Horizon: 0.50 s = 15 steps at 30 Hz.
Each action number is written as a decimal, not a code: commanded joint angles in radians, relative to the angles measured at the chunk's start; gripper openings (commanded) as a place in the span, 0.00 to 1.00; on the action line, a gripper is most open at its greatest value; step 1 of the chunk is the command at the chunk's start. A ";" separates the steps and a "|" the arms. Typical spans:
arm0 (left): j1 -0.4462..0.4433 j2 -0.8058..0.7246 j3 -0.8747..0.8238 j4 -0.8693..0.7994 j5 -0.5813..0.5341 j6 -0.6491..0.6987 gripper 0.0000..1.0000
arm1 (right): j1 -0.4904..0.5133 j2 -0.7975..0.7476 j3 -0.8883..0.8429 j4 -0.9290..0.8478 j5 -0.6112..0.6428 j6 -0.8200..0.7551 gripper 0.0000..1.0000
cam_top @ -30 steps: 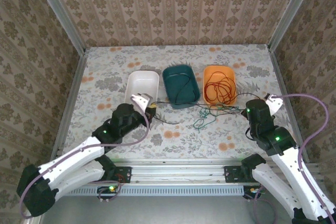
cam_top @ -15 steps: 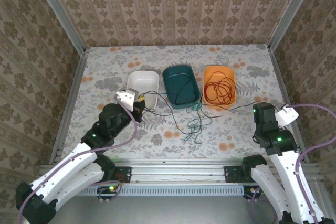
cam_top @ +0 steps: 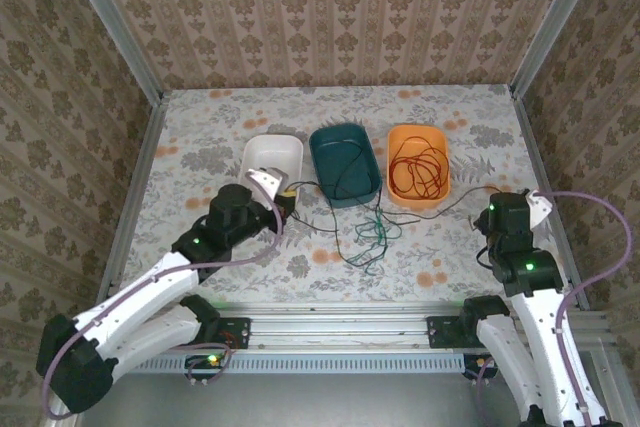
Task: Untangle the cables
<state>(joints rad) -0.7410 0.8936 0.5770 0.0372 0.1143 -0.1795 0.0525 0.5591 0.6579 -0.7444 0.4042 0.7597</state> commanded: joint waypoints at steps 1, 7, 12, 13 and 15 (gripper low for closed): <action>-0.040 0.041 0.062 0.017 0.114 0.038 0.00 | 0.049 -0.043 -0.038 0.050 -0.122 -0.050 0.50; -0.080 0.109 0.122 -0.011 0.151 0.076 0.00 | 0.150 -0.110 -0.089 0.312 -0.427 -0.126 0.65; -0.096 0.148 0.164 -0.025 0.206 0.097 0.00 | 0.266 0.089 -0.091 0.537 -0.727 -0.148 0.63; -0.103 0.152 0.171 -0.033 0.209 0.102 0.00 | 0.292 0.128 -0.079 0.548 -0.743 -0.163 0.63; -0.111 0.156 0.183 -0.045 0.214 0.112 0.00 | 0.342 0.208 -0.052 0.577 -0.760 -0.195 0.63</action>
<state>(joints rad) -0.8394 1.0496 0.7197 0.0235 0.2794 -0.1081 0.3439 0.6914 0.5789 -0.2852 -0.1982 0.6254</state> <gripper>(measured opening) 0.057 0.633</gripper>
